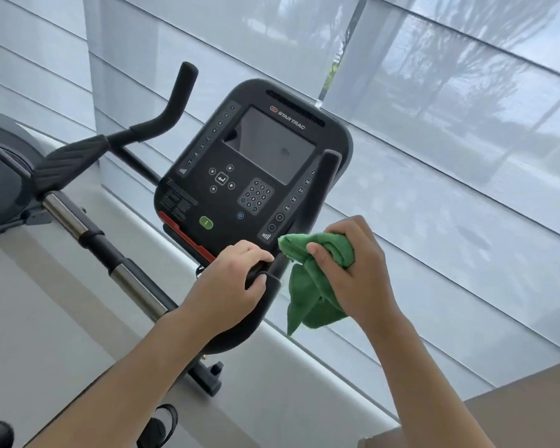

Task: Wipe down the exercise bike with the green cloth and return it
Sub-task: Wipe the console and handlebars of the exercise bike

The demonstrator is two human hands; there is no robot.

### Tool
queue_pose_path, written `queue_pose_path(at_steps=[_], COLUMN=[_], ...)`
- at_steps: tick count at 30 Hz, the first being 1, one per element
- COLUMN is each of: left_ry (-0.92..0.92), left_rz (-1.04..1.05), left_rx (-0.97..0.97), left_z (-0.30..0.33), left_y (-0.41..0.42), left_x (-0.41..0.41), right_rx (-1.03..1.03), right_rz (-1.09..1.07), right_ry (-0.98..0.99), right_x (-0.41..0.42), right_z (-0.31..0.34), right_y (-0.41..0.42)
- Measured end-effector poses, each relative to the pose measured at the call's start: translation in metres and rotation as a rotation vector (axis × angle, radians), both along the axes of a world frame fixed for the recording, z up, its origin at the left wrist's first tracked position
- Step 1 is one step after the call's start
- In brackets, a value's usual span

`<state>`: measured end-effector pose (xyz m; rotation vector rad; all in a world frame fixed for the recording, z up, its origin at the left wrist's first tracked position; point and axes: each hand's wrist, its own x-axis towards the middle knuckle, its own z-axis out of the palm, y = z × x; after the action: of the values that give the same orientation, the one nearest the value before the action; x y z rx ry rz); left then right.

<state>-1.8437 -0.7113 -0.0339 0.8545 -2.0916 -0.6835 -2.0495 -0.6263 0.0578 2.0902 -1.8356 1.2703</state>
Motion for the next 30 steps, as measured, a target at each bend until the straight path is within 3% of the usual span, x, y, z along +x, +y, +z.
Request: queue_pose_path(at_steps=[6,11,14,16,18,24,26,28,30], left_ry=[0.066,0.069,0.052,0.055,0.056,0.082,0.088,0.078,0.075], left_rz=[0.176,0.254,0.296,0.317,0.325,0.308,0.299,0.289,0.275], left_rx=[-0.035,-0.094,-0.138,-0.185,-0.197,-0.158,-0.157,-0.161,-0.158], left_z=[0.004,0.003,-0.005,-0.008,-0.010,-0.009,-0.007,-0.007,-0.006], left_y=[-0.006,-0.011,-0.013,-0.014,-0.015,-0.016,-0.018,-0.018,-0.017], left_x=[-0.030,-0.051,-0.055,-0.055,-0.054,-0.054,-0.055,-0.056,-0.056], right_rx=[-0.272,-0.364,-0.246,-0.060,-0.012,-0.044,0.138,0.319,0.375], right_rz=[-0.032,-0.049,-0.050,-0.058,-0.099,-0.166,-0.015,0.223,0.295], right_ry=[0.048,0.062,0.078,0.176,0.240,0.094,-0.052,-0.347,-0.491], right_x=[-0.029,-0.042,-0.044,-0.042,-0.040,-0.050,-0.062,-0.077,-0.083], right_z=[0.068,0.102,0.098,0.081,0.062,0.066,0.080,0.095,0.102], right_y=[-0.048,-0.108,-0.143,-0.158,-0.165,-0.187,-0.194,-0.196,-0.193])
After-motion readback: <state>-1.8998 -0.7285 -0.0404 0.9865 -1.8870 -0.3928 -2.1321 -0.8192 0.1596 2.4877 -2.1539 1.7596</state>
